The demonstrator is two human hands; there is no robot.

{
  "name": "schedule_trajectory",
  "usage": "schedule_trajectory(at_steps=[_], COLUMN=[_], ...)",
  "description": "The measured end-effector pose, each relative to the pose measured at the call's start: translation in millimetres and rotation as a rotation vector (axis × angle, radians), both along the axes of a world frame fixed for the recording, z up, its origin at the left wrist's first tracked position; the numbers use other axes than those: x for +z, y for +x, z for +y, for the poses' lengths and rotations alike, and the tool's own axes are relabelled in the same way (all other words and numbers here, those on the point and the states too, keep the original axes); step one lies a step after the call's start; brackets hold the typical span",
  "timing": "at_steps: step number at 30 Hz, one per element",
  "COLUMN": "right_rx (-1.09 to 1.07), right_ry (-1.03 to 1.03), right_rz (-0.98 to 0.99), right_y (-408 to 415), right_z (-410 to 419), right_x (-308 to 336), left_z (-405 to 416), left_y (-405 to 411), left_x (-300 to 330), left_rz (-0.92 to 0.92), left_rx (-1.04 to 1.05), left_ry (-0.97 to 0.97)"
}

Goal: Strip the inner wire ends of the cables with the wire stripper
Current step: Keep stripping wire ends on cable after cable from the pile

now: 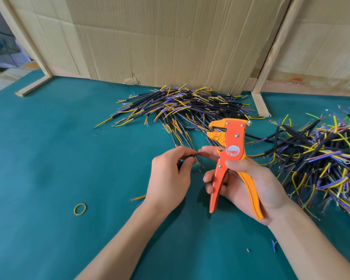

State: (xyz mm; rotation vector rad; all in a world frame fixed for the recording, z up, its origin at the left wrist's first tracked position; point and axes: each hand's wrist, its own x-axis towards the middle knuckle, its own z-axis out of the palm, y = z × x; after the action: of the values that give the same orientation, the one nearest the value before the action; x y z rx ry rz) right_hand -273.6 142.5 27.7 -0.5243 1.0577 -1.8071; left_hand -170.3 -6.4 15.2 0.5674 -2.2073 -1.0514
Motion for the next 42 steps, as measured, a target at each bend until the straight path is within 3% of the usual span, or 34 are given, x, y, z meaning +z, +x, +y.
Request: schedule_trajectory(at_steps=[7, 14, 28, 42], right_rx=[0.044, 0.073, 0.077, 0.125], right_ry=[0.006, 0.022, 0.069, 0.044], right_rz=[0.035, 0.056, 0.052, 0.087], right_y=[0, 1, 2, -1], right_z=[-2, -2, -2, 0], right_x=[-1, 2, 4, 3], left_z=[-7, -7, -4, -16], left_y=[-2, -2, 1, -2], left_x=[1, 2, -4, 1], left_rz=[0.004, 0.037, -0.052, 0.087], left_rx=[-0.014, -0.002, -0.033, 0.004], left_ry=[0.287, 0.429, 0.124, 0.590])
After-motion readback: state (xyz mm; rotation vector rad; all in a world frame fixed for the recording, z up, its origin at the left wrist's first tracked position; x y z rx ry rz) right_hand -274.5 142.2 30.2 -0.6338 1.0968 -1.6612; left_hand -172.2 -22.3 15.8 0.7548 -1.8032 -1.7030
